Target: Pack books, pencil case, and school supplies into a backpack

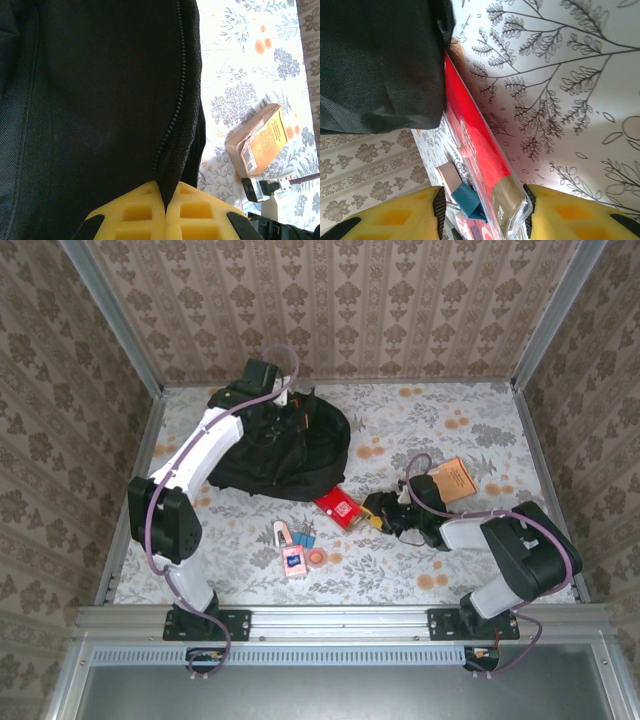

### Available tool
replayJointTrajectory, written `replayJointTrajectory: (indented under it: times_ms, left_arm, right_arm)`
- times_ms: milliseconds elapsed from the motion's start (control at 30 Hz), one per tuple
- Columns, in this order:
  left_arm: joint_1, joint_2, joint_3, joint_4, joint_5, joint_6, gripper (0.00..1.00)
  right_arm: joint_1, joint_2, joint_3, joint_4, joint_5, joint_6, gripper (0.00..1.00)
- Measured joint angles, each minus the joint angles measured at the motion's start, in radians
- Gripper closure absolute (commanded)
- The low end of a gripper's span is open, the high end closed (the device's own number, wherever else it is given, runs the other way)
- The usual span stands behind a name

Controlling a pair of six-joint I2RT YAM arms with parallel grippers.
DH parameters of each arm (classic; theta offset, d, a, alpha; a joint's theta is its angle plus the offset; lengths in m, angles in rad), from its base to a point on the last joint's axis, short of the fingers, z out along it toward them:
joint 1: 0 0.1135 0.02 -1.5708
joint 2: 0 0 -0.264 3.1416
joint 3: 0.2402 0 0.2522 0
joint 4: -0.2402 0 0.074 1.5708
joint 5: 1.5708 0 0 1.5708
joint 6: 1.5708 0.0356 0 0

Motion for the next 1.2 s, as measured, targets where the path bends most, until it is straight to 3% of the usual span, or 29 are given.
replayJointTrajectory:
  times_ms: [300, 400, 600, 667, 833, 1200]
  left_arm:
    - [0.0, -0.004, -0.014, 0.008, 0.0, 0.0, 1.0]
    - [0.0, -0.013, -0.025, 0.013, 0.0, 0.0, 1.0]
    - [0.0, -0.02, -0.027, 0.014, 0.0, 0.0, 1.0]
    - [0.0, -0.02, -0.026, 0.011, 0.0, 0.001, 1.0]
    - [0.015, -0.026, 0.001, -0.026, 0.005, 0.024, 1.0]
    - [0.093, -0.032, 0.253, -0.217, 0.027, 0.107, 1.0]
  right_arm:
    - [0.055, 0.029, 0.037, 0.076, 0.0, 0.033, 0.65]
    - [0.08, 0.074, 0.082, 0.092, 0.0, 0.043, 0.73]
    - [0.094, 0.121, 0.11, 0.113, 0.005, 0.056, 0.98]
    - [0.094, 0.108, 0.11, 0.092, 0.015, 0.046, 1.0]
    - [0.094, -0.037, 0.111, -0.097, 0.074, -0.034, 1.0]
    - [0.083, -0.513, 0.256, -0.778, 0.312, -0.343, 1.0]
